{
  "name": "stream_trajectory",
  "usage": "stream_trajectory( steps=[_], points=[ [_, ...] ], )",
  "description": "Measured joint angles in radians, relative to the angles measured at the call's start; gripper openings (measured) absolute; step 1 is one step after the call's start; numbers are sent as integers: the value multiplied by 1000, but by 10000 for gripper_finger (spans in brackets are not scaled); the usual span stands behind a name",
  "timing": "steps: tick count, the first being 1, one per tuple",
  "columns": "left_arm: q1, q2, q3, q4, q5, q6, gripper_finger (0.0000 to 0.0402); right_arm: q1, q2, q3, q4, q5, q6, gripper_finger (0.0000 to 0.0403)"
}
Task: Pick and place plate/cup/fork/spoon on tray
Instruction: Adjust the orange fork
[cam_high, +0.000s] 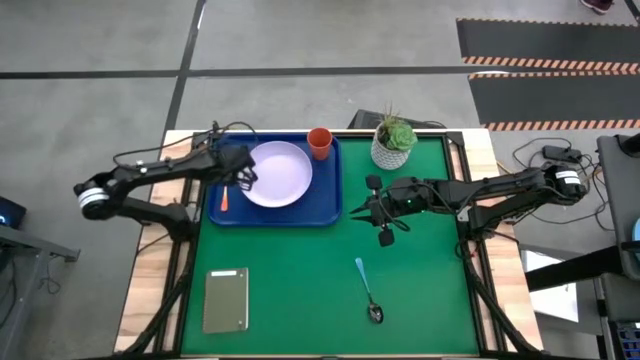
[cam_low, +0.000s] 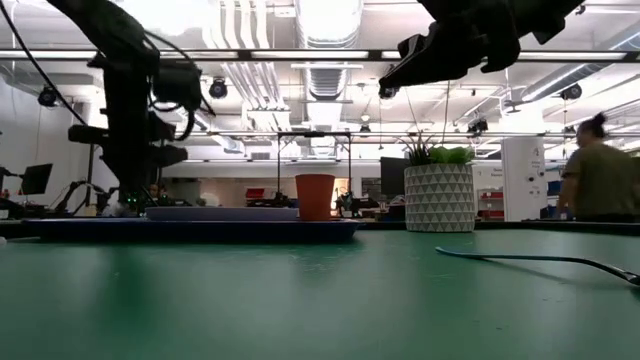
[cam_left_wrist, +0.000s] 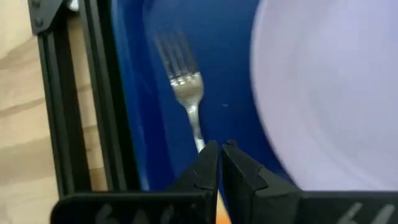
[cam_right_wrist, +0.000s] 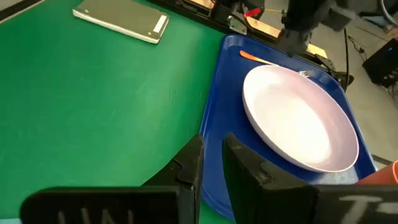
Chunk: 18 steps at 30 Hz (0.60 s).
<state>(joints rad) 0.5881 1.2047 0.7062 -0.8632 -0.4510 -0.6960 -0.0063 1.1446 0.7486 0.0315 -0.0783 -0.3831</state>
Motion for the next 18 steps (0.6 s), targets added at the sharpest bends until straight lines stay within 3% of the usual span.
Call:
stream_trajectory(
  steps=[6, 18],
  points=[
    [91, 83, 3, 1, 6, 4, 0, 0, -4, 0, -17, 0, -8, 48],
    [127, 125, 2, 21, 7, 23, 0, 0, -6, 0, -35, 0, -4, 47]
  ],
)
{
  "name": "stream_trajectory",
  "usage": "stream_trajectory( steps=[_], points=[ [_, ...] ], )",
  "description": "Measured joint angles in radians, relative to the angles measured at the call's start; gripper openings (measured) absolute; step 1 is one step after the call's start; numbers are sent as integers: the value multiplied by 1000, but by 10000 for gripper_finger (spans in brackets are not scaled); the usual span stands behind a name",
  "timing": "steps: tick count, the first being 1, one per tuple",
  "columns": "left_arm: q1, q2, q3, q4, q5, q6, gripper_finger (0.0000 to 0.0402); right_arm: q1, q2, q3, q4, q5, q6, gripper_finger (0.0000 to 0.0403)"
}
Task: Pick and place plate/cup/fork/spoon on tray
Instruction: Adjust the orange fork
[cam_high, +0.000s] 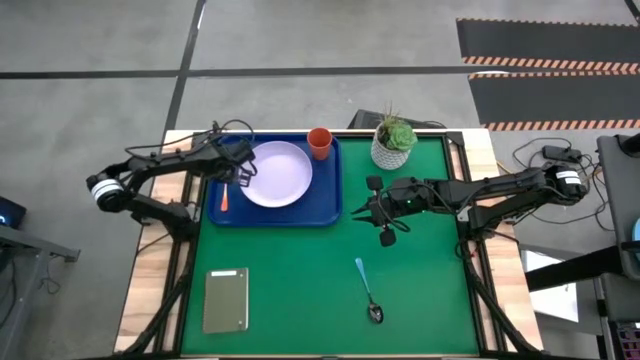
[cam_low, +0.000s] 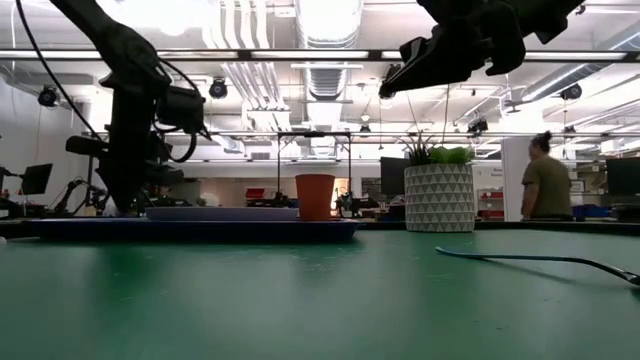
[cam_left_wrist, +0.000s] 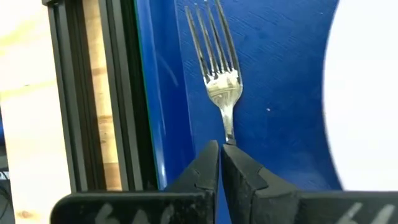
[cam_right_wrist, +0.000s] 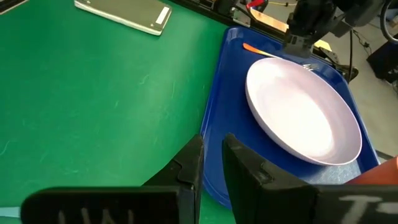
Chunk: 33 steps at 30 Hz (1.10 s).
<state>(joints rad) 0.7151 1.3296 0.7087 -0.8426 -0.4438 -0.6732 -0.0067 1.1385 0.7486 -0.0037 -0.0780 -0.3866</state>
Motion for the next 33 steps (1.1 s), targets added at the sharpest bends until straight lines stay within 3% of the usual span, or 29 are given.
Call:
stream_trajectory(
  steps=[33],
  points=[
    [6, 110, -22, 75, -59, -53, 0, 0, 0, 0, -1, 0, 15, 49]
  ],
)
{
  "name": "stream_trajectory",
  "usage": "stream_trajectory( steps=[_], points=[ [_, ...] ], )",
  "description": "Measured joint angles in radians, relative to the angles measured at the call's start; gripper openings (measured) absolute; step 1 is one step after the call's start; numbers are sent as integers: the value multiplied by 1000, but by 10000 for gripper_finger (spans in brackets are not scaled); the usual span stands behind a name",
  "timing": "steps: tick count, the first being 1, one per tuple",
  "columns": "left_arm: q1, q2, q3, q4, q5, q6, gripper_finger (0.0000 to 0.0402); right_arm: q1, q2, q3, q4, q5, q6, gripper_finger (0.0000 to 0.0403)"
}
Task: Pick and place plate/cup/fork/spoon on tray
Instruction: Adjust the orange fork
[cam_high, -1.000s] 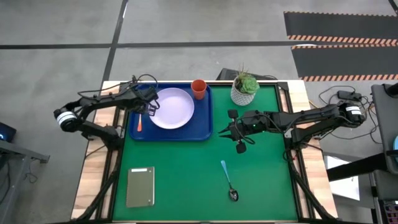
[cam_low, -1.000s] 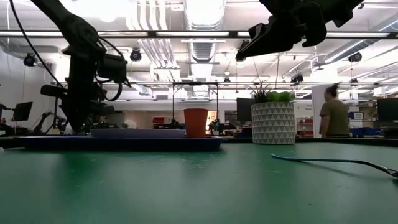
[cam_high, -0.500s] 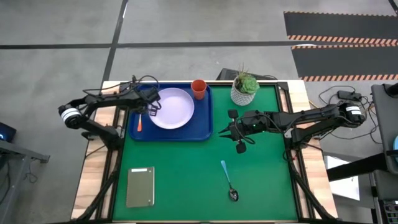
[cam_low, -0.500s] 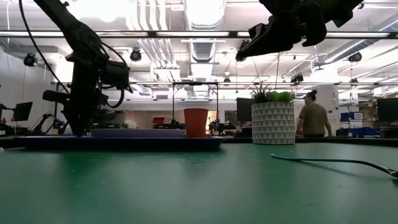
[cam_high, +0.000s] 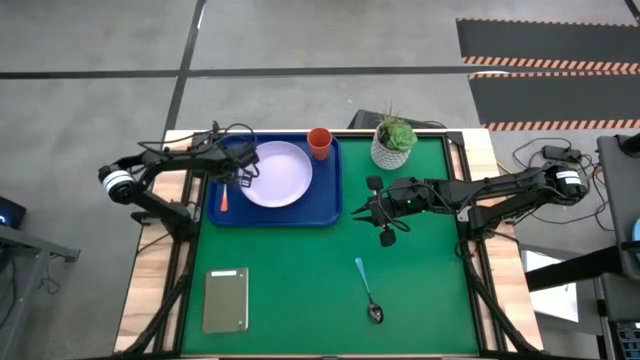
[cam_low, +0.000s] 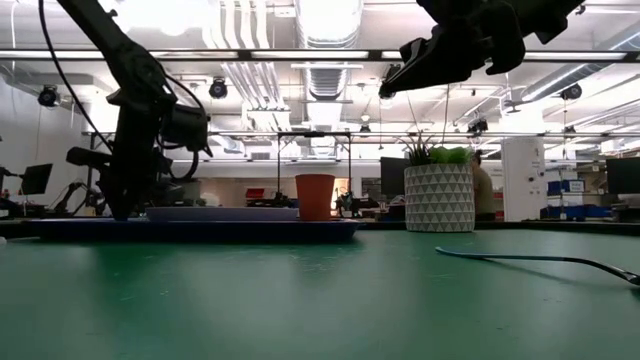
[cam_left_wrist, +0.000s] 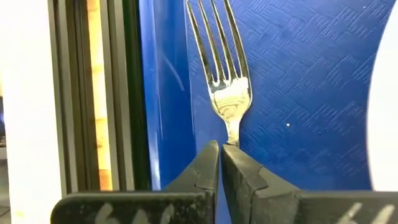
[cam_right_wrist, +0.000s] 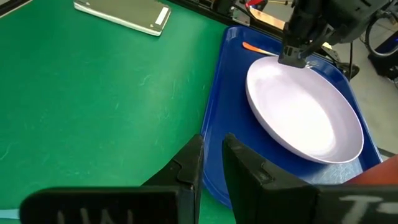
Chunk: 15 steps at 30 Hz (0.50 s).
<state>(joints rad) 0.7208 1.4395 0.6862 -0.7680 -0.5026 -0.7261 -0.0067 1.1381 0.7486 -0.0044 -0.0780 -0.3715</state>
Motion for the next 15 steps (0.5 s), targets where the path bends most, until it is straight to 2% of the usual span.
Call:
stream_trajectory(
  steps=[15],
  points=[
    [-1, -2, -8, 37, 31, -2, 0, 0, 0, 0, 0, 0, 5, 49]
  ],
)
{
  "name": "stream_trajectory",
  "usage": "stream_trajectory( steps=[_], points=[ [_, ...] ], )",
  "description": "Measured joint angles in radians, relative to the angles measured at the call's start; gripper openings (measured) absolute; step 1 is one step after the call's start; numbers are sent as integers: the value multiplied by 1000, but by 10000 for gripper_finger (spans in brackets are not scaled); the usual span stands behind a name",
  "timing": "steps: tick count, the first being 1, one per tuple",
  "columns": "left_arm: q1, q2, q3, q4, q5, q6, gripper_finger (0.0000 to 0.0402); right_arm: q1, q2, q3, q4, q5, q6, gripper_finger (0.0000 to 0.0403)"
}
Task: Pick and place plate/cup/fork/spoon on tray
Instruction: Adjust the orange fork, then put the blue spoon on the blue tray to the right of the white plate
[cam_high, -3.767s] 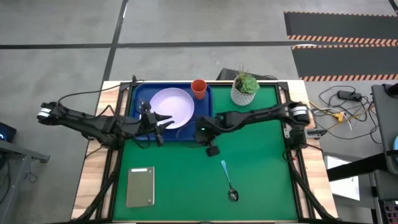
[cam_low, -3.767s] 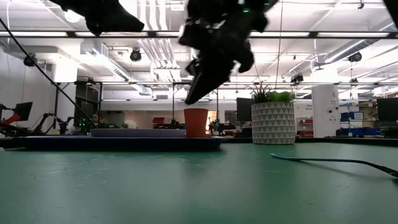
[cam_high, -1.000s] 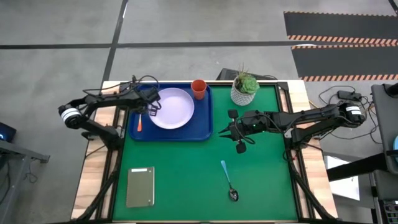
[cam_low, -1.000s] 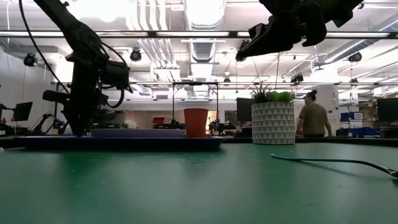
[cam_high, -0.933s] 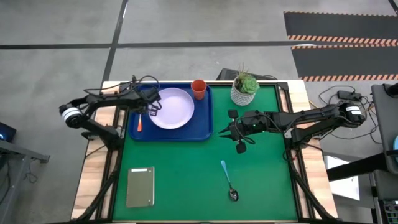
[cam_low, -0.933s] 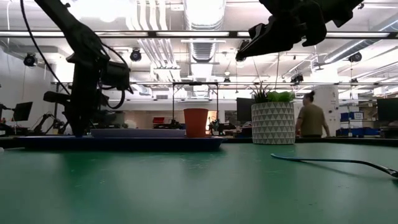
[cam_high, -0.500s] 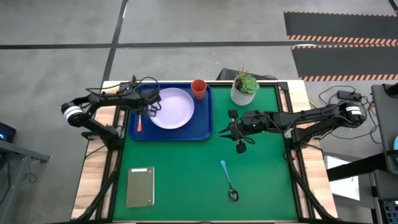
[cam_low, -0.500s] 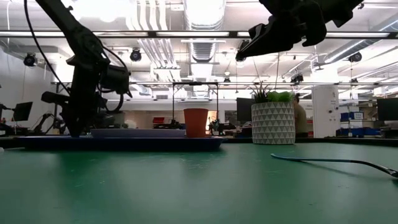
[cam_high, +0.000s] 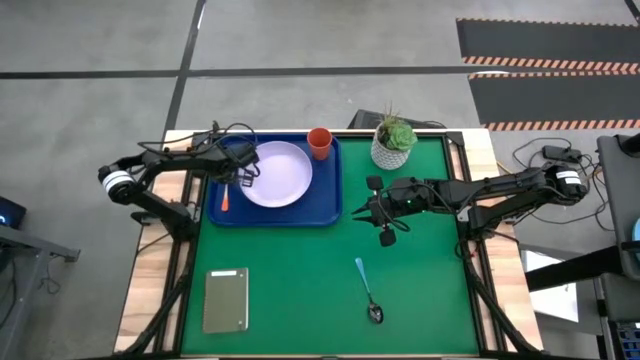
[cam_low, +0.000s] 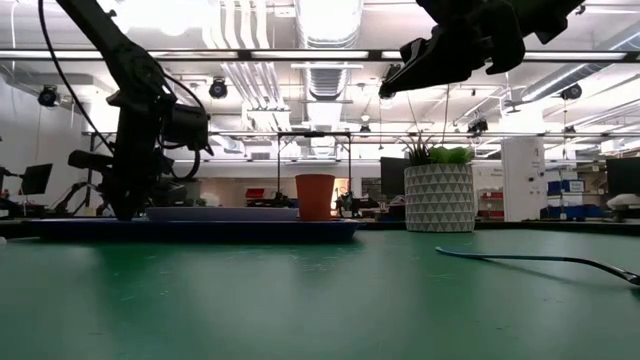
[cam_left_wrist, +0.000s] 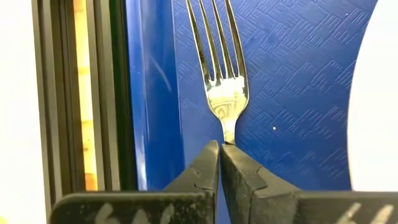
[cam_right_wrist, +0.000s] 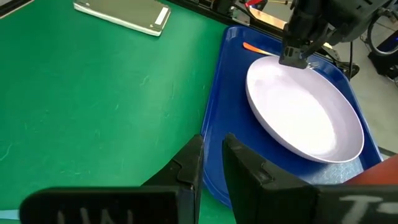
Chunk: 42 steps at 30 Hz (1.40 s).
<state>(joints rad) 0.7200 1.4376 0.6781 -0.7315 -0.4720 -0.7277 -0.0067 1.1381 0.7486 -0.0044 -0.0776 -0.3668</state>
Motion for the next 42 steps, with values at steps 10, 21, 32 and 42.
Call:
stream_trajectory(
  steps=[10, 21, 32, 42],
  points=[
    [-1, -23, -1, -4, 21, 9, 0, 0, 0, 0, 0, 0, -1, 49],
    [-4, -147, 8, -80, 18, 35, 0, 0, 0, 0, -1, 0, 27, 49],
    [-206, -405, 3, -109, 21, -28, 0, 59, -1, -41, 11, 0, 191, 49],
    [-566, -487, 1, 80, -52, -78, 0, 181, 0, -81, 9, 50, 376, 49]
  ],
)
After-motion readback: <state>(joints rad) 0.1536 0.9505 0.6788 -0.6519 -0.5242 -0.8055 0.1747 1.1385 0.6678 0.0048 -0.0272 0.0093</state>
